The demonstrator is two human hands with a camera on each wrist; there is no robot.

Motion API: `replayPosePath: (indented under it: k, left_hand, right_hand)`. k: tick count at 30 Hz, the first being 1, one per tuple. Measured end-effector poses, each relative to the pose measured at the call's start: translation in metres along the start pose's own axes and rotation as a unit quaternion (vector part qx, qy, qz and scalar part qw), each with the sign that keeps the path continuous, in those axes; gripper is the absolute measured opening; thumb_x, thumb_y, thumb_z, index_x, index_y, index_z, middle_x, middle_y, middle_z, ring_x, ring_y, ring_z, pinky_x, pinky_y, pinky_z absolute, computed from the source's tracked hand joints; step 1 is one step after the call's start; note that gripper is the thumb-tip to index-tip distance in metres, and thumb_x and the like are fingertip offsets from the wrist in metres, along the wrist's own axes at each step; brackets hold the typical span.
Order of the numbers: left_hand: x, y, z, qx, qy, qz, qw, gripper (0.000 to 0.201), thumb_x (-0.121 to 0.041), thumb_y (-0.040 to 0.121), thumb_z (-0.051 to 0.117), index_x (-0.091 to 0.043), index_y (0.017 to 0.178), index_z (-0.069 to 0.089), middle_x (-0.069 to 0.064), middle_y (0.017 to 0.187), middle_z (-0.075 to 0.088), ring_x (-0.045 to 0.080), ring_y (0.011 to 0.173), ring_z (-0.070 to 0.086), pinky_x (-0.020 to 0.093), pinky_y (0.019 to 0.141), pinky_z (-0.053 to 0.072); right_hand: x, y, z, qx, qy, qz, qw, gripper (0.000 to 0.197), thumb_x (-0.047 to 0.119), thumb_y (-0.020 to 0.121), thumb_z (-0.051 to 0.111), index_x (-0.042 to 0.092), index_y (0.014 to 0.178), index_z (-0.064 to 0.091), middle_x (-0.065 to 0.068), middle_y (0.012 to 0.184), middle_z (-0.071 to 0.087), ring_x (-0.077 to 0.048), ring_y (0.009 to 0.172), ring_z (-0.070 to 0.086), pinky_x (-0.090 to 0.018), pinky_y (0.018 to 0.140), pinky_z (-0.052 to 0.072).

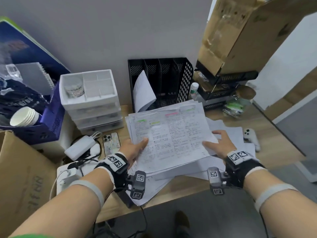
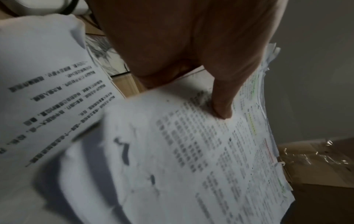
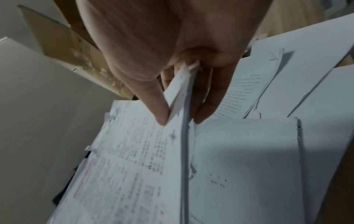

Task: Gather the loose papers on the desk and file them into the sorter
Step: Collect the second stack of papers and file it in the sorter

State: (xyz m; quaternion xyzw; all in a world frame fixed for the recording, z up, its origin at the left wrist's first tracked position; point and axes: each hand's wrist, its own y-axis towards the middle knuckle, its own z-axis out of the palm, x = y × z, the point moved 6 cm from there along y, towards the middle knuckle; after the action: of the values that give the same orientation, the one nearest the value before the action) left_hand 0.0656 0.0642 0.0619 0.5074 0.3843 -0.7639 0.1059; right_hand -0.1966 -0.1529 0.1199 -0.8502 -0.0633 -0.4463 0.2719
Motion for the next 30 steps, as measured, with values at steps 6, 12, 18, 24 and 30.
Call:
replayPosePath:
  k: [6, 12, 18, 24, 30]
  left_hand:
    - [-0.017, -0.002, 0.028, 0.038, -0.037, -0.003, 0.999, 0.032, -0.024, 0.097, 0.063, -0.006, 0.123, 0.065, 0.014, 0.117, 0.075, 0.031, 0.106, 0.072, 0.042, 0.083, 0.061]
    - [-0.027, 0.004, 0.035, 0.026, -0.066, -0.001, 0.997, 0.032, -0.021, 0.106, 0.042, -0.008, 0.131, 0.059, 0.016, 0.123, 0.072, 0.033, 0.110, 0.071, 0.045, 0.088, 0.061]
    - [-0.034, 0.009, 0.042, -0.005, -0.071, 0.007, 0.997, 0.027, -0.012, 0.104, 0.046, -0.005, 0.128, 0.057, 0.021, 0.123, 0.070, 0.032, 0.100, 0.071, 0.045, 0.083, 0.062]
    - [-0.035, 0.017, 0.039, -0.040, -0.073, 0.015, 0.996, 0.033, -0.011, 0.096, 0.062, 0.000, 0.127, 0.059, 0.023, 0.116, 0.073, 0.041, 0.106, 0.071, 0.061, 0.096, 0.053]
    - [-0.051, 0.019, 0.040, -0.086, -0.076, 0.080, 0.990, 0.036, -0.016, 0.081, 0.080, -0.008, 0.113, 0.068, 0.017, 0.109, 0.077, 0.038, 0.100, 0.074, 0.060, 0.091, 0.056]
  right_hand:
    - [-0.032, 0.034, -0.033, -0.004, 0.043, -0.060, 0.997, 0.027, 0.041, 0.071, 0.073, 0.034, 0.097, 0.073, -0.003, 0.104, 0.076, -0.030, 0.094, 0.072, -0.058, 0.079, 0.059]
    - [-0.024, 0.029, -0.041, -0.003, 0.168, -0.007, 0.986, 0.023, 0.028, 0.088, 0.067, 0.015, 0.105, 0.072, -0.012, 0.111, 0.074, -0.033, 0.101, 0.070, -0.048, 0.081, 0.059]
    - [-0.021, 0.035, -0.043, -0.011, 0.294, 0.007, 0.956, 0.030, 0.022, 0.099, 0.054, 0.008, 0.124, 0.060, -0.012, 0.114, 0.069, -0.026, 0.093, 0.065, -0.033, 0.066, 0.059]
    - [-0.017, 0.048, -0.051, 0.003, 0.302, 0.007, 0.953, 0.030, 0.022, 0.099, 0.054, 0.011, 0.126, 0.061, -0.010, 0.118, 0.071, -0.028, 0.106, 0.065, -0.036, 0.075, 0.055]
    - [-0.013, 0.066, -0.067, 0.055, 0.266, 0.007, 0.962, 0.024, 0.005, 0.096, 0.054, 0.012, 0.117, 0.064, -0.009, 0.110, 0.075, -0.030, 0.097, 0.072, -0.047, 0.078, 0.060]
